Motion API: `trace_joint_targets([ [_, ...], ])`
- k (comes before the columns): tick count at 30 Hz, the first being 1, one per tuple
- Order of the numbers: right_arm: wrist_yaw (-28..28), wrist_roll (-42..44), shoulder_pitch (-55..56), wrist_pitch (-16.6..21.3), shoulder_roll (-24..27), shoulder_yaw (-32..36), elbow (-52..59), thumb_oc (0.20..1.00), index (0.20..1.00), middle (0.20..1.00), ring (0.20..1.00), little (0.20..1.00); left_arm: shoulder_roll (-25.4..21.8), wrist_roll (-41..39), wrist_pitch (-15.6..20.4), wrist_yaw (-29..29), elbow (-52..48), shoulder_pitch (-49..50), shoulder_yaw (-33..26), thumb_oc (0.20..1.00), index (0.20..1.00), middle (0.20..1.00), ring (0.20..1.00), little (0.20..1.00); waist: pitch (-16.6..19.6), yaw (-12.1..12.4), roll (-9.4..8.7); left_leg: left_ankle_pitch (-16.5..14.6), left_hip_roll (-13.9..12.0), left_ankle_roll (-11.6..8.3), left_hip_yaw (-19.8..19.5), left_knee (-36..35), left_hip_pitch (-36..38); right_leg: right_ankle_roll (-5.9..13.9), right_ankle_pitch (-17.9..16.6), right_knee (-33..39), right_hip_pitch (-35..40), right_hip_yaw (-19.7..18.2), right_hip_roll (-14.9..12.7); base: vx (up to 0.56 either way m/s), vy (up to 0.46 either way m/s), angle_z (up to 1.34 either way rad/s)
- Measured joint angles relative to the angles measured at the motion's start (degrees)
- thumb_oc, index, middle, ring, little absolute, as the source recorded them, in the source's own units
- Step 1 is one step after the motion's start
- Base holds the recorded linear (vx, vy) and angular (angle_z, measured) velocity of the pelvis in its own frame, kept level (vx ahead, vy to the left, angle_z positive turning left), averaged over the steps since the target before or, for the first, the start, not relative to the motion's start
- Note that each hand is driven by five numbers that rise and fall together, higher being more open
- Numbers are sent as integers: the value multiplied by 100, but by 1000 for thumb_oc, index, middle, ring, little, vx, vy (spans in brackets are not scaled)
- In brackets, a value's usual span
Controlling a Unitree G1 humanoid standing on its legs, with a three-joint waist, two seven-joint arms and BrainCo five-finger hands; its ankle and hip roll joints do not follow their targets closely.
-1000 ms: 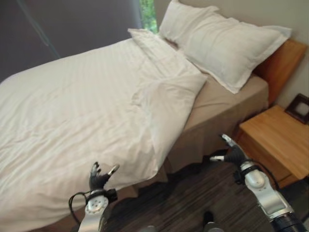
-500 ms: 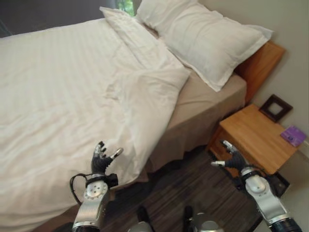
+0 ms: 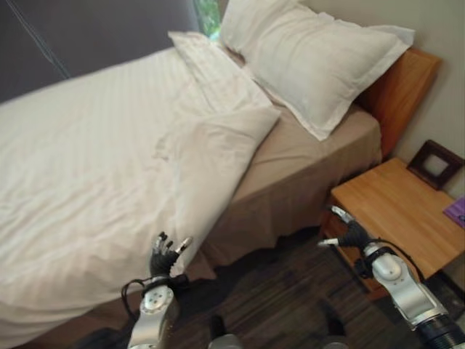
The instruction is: Making the bed.
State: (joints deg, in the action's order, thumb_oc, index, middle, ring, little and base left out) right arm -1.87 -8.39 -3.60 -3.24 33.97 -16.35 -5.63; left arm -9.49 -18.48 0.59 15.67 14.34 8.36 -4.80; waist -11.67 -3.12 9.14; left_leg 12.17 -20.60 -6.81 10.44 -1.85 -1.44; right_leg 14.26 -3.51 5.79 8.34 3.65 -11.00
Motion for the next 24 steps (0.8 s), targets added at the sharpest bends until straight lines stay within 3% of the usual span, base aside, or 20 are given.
trace_joint_targets([
  [2, 9, 0, 16, -13, 7, 13, -36, 1000, 1000, 1000, 1000, 1000, 14, -158, 5, -12, 7, -10, 45, 1000, 1000, 1000, 1000, 1000, -13, 1, -12, 133, 91, 135, 160, 286, -212, -21, 51, -17, 147, 303, -41, -214, -385, 84],
  [4, 9, 0, 17, -16, 22, 24, -25, 1000, 1000, 1000, 1000, 1000, -47, -165, 9, -22, 16, -116, 198, 1000, 1000, 1000, 1000, 1000, -84, -78, -129, 483, 204, 416, 887, 690, -653, -105, 152, -130, 251, 665, -121, -131, -198, 121],
  [5, 10, -1, -8, -17, 13, 31, 20, 1000, 1000, 1000, 1000, 1000, -87, -165, 9, -46, 25, -72, 249, 1000, 1000, 1000, 1000, 1000, -70, -68, -115, 510, 203, 449, 1217, 605, -700, -93, 176, -129, 315, 856, -115, -87, -165, 102],
  [6, 40, -1, -54, -21, -80, 68, 80, 1000, 1000, 1000, 1000, 1000, -123, -165, -23, -62, 74, 38, 203, 1000, 1000, 1000, 1000, 1000, -26, 26, -66, -361, 221, 48, 1405, 427, -760, -105, 281, -359, 265, 959, -32, -69, -154, 99],
  [7, 42, -2, -31, -28, -198, 68, 99, 1000, 1000, 1000, 1000, 1000, -264, -165, -30, -67, 83, -25, 181, 1000, 1000, 1000, 1000, 1000, -30, -33, -270, -968, 259, -673, 1664, 419, -870, -328, 581, -640, 111, 947, -56, -32, -69, 146],
  [8, 36, -2, 9, -46, -433, 128, 180, 1000, 1000, 1000, 1000, 1000, -615, -166, -43, -86, 63, -233, 162, 1000, 1000, 1000, 1000, 1000, 3, -165, -798, -1151, 589, -599, 1847, 789, -950, -491, 743, -865, -127, 858, -506, 25, 44, 129],
  [9, 32, -3, -45, -47, -546, 167, 215, 1000, 1000, 1000, 1000, 1000, -824, -166, -62, -82, 63, -333, 100, 1000, 1000, 1000, 1000, 1000, -44, -5, -1280, -1129, 915, -403, 1511, 1790, -931, -353, 687, -959, -274, 794, -883, 32, 61, 66],
  [10, 37, -11, -105, -31, -559, 222, 304, 1000, 1000, 1000, 1000, 1000, -918, -166, -80, -58, 4, -236, 66, 1000, 1000, 1000, 1000, 1000, 32, 149, -1258, -1258, 1018, -467, 1336, 2124, -530, -569, 563, -743, -223, 644, -829, 61, 96, -10],
  [11, 79, -13, -176, -5, -534, 326, 362, 1000, 1000, 1000, 1000, 1000, -938, -165, -76, -58, -97, -152, 21, 1000, 1000, 1000, 1000, 1000, 94, 130, -1048, -1684, 1077, -217, 1244, 1512, 110, -439, -18, -600, -168, 662, -648, 19, 101, -2],
  [12, 192, -18, -199, -51, -734, 425, 251, 1000, 1000, 1000, 1000, 1000, -1014, -165, -74, -59, -19, -339, -42, 1000, 1000, 1000, 1000, 1000, -3, 136, -1140, -1261, 1277, 392, 1150, 864, 435, -270, -127, -706, -94, 701, -759, -44, 62, 64],
  [13, 183, -17, -88, -117, -840, 403, 241, 1000, 1000, 1000, 1000, 1000, -1047, -164, -84, -29, 32, -478, -41, 1000, 1000, 1000, 1000, 1000, -18, 121, -1149, -965, 1352, 460, 1014, 352, 652, -261, -190, -1142, -97, 844, -760, -73, 24, 73],
  [14, 186, -11, -86, -117, -881, 372, 242, 1000, 1000, 1000, 1000, 1000, -1111, -158, -77, -29, 8, -478, 39, 1000, 1000, 1000, 1000, 1000, -62, 103, -1095, -902, 1322, 513, 868, 137, 739, -184, -63, -1550, -332, 827, -747, -57, 12, 77],
  [15, 197, -6, -90, -100, -929, 329, 247, 1000, 1000, 1000, 1000, 1000, -1205, -150, -76, -30, 0, -470, 110, 1000, 1000, 1000, 1000, 1000, -51, 53, -1113, -850, 1274, 506, 762, 6, 699, -134, 235, -1633, -457, 570, -589, -6, 20, 56],
  [17, 199, 8, -146, -78, -1041, 230, 180, 1000, 1000, 1000, 1000, 1000, -1374, -147, -80, -31, 31, -492, 118, 1000, 1000, 1000, 1000, 1000, -5, 14, -1256, -850, 1256, 506, 656, -31, 449, -267, 404, -1403, -670, 165, -271, 60, 11, 70],
  [18, 188, 58, -161, -73, -1148, 185, 47, 1000, 1000, 1000, 1000, 1000, -1566, -146, -130, -40, 79, -510, 140, 1000, 1000, 1000, 1000, 1000, -8, 10, -1396, -842, 1199, 479, 663, -41, 275, -475, 576, -1128, -752, -101, 148, 125, 25, 76],
  [19, 183, 104, -136, -71, -1135, 205, 45, 1000, 1000, 1000, 1000, 1000, -1583, -143, -135, -57, 88, -487, 130, 1000, 1000, 1000, 1000, 1000, -6, 2, -1453, -780, 1241, 392, 742, -124, 288, -656, 485, -927, -675, -126, 216, 106, 31, 86],
  [20, 189, 177, -99, -74, -1123, 291, 1, 1000, 1000, 1000, 1000, 1000, -1497, -142, -161, -71, 112, -439, 135, 1000, 1000, 1000, 1000, 1000, -9, -14, -1465, -697, 1221, 273, 829, -244, 408, -621, 372, -751, -519, -32, 178, 69, 28, 50],
  [22, 199, 206, -108, -82, -1069, 354, -49, 1000, 1000, 1000, 1000, 1000, -1378, -136, -217, -84, 108, -276, 154, 1000, 1000, 1000, 1000, 1000, -44, 28, -1196, -667, 1176, 211, 945, -341, 481, -588, 322, -317, -243, 141, 185, 36, 10, 17],
  [24, 195, 217, -85, -94, -1039, 353, -55, 1000, 1000, 1000, 1000, 1000, -1322, -135, -219, -82, 102, -262, 143, 1000, 1000, 1000, 1000, 1000, -47, 9, -1108, -669, 1188, 207, 943, -378, 472, -569, 295, -65, -125, 219, 182, 8, 4, -2],
])
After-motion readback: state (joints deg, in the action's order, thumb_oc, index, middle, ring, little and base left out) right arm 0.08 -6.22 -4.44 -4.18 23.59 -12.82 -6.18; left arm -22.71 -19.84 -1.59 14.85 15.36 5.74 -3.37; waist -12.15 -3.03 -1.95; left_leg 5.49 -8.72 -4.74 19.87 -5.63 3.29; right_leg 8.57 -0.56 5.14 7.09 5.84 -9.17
